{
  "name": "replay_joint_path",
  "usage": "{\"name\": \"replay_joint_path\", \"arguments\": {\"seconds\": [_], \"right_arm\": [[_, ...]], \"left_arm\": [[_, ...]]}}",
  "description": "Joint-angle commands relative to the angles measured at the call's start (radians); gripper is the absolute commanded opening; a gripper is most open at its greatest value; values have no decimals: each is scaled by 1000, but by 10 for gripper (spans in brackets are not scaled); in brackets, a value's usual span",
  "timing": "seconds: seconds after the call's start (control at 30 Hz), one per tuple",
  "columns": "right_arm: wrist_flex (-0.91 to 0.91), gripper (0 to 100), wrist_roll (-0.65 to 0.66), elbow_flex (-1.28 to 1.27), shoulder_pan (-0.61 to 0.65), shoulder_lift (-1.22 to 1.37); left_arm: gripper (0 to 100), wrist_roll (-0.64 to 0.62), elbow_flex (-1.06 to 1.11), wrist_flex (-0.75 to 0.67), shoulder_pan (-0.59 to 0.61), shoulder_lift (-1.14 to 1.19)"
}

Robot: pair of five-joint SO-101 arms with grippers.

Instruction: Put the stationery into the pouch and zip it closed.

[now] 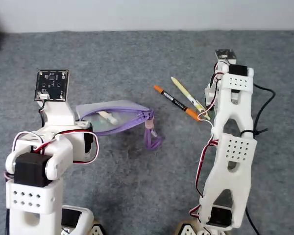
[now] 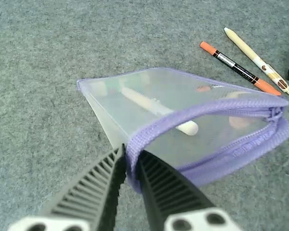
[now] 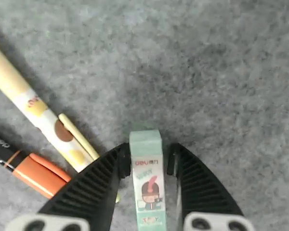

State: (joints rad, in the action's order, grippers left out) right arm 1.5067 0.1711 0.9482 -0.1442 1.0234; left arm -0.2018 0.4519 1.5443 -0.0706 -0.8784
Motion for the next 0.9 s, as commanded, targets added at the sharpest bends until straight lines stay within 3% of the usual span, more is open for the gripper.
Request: {"name": "replay_joint_path", "arguments": {"seconds": [0.0,0.07,0.33,0.47,0.87], "right_arm": [[33,68,48,66,-8,-12],[38,0,52,101,-10,-15],[291,8,52,342,-5,-48],[292,7,54,402,-8,-104],[289,7,49,-218,5,-685]], "left_arm": [[12,-6,-18,-18,-9,2],[12,-6,-18,-18,-9,2],[12,-8,-18,-18,-9,2],[12,-8,-18,-18,-9,2],[12,-8,-18,-18,-9,2]]}}
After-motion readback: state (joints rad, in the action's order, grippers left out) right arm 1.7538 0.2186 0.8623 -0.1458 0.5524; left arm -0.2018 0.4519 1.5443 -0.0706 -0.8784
